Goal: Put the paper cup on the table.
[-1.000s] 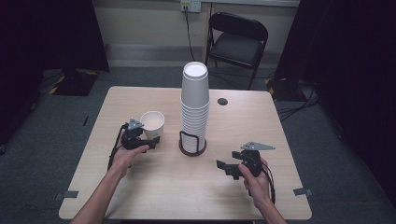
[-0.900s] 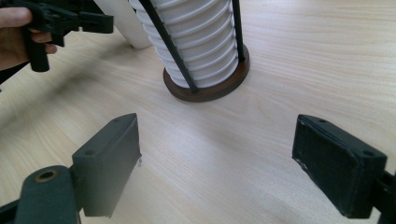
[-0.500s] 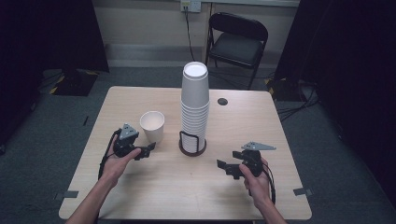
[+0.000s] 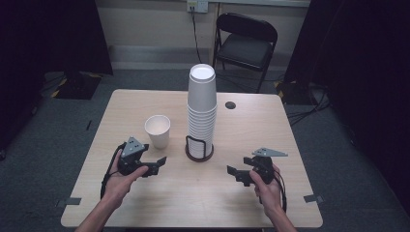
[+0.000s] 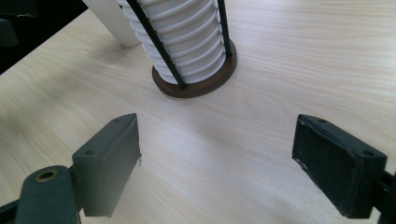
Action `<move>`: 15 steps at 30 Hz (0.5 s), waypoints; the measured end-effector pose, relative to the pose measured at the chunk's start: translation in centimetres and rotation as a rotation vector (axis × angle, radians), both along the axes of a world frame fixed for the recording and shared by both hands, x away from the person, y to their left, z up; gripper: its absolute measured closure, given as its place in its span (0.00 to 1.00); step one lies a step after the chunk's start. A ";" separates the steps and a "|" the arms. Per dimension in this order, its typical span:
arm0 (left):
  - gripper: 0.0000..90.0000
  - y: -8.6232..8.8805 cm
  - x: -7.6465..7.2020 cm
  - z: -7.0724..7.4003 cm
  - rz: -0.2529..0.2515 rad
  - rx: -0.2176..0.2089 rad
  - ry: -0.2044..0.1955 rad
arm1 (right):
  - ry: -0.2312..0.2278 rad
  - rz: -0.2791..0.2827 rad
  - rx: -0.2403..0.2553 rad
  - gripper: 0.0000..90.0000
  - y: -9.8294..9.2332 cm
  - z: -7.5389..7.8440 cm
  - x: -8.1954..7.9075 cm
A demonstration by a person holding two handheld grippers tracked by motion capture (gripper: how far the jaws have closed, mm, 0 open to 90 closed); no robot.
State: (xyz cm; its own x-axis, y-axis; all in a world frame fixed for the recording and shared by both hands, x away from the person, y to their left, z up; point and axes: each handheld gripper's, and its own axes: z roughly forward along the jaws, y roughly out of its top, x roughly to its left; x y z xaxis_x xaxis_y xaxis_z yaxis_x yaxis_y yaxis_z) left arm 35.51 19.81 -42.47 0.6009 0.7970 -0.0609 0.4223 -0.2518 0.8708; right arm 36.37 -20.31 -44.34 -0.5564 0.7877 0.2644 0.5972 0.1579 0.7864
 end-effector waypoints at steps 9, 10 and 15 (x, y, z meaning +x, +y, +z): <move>0.18 -0.7 -3.2 -0.6 -0.009 -0.027 -0.026 | 0.002 -0.014 -0.005 0.16 -0.3 -0.1 -0.1; 0.18 -0.7 -3.2 -0.9 -0.020 -0.018 -0.028 | 0.000 -0.015 -0.008 0.16 -0.2 -0.1 -0.1; 0.18 -0.5 -3.6 -1.8 -0.022 -0.045 -0.015 | -0.014 -0.012 -0.050 0.16 0.1 -0.4 -0.3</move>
State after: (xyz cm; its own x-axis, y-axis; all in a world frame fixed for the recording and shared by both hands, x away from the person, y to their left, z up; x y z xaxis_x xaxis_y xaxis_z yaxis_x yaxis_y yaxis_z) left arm 31.86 19.31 -44.28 0.6193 0.7804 -0.0868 0.4038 -0.2217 0.8876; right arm 36.12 -20.20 -44.75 -0.5503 0.8062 0.2172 0.5886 0.1901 0.7858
